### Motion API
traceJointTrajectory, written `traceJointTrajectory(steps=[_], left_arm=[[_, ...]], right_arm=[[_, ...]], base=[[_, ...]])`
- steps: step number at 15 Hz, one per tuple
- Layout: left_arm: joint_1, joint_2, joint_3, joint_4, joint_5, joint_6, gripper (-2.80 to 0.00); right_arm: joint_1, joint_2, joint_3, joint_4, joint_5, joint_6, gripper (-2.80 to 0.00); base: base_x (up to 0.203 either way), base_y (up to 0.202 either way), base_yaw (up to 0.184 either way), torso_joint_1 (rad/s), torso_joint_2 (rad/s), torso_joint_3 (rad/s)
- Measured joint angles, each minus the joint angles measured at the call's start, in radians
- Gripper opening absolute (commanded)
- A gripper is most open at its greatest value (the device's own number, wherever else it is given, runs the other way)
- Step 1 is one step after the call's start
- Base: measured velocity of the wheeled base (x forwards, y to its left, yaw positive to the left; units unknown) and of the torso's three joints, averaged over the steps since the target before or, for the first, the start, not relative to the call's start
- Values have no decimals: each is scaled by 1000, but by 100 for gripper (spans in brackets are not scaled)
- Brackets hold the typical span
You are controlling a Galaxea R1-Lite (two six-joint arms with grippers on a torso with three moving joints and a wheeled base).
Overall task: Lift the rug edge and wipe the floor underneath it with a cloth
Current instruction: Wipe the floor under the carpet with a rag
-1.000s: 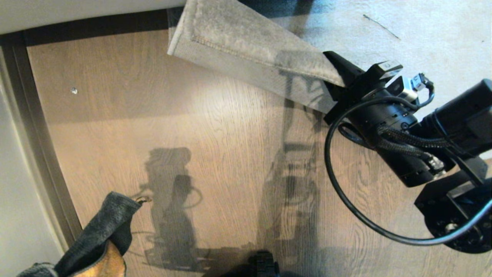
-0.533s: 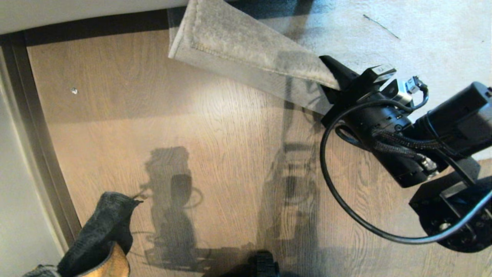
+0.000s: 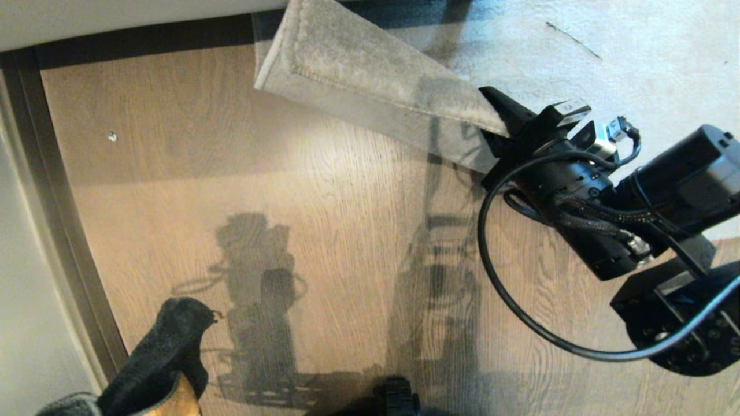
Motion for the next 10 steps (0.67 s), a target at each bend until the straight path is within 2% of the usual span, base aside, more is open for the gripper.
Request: traceJointTrajectory(steps=[3, 5, 10], left_arm=[[0, 210, -53, -151, -35, 3, -280], [-18, 391, -64, -321, -62, 16, -280], [-197, 798, -37, -683, -73, 64, -280]], right_arm=[[-4, -2, -13, 1, 0, -1, -280], [-10, -1, -24, 1, 0, -2, -280], [-37, 17, -77, 3, 2, -4, -280]], base=[[0, 0, 0, 0, 0, 0], [0, 0, 0, 0, 0, 0], [0, 0, 0, 0, 0, 0]])
